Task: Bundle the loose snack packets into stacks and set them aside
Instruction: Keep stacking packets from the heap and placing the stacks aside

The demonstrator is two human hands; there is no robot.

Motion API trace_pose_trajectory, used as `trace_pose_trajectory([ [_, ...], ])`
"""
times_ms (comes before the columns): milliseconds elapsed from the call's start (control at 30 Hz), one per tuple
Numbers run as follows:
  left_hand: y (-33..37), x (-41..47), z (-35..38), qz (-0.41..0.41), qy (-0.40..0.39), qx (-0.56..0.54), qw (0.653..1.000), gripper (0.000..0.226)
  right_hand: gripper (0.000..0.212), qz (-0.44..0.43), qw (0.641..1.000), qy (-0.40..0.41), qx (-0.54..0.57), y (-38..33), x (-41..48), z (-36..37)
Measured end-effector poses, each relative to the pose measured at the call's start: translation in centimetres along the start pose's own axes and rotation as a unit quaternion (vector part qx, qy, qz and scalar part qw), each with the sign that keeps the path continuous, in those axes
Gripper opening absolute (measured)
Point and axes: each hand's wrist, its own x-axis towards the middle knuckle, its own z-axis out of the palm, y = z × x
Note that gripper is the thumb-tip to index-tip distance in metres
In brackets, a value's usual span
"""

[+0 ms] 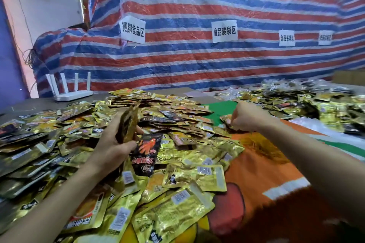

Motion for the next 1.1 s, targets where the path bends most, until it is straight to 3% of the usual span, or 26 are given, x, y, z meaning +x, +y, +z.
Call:
trace_pose_trajectory([
  [100, -0.1, 0.0, -0.2, -0.006, -0.005, -0.012, 1.0, 0.046, 0.012, 0.047, 0.994, -0.044, -0.087, 4.3, -0.3, -1.5],
  [267, -0.4, 0.1, -0.1, 0.0, -0.01, -0.008, 1.0, 0.046, 0.019, 0.086, 0.986, -0.096, -0.109, 7.4, -1.4, -1.7],
  [533, -0.1, 0.1, -0.3, 0.006, -0.009, -0.018, 1.0, 0.039, 0.019, 0.074, 0.995, -0.027, -0.065, 7.4, -1.2, -2.3],
  [667, 0.0, 0.1, -0.3, 0.001, -0.012, -0.023, 1.0, 0.041, 0.008, 0.082, 0.996, -0.004, -0.038, 7.5, -1.1, -3.0],
  [1100, 0.3, 0.1, -0.5, -0.011, -0.016, -0.017, 1.0, 0.041, 0.012, 0.091, 0.995, -0.002, 0.05, 6.7, -0.9, -4.6],
])
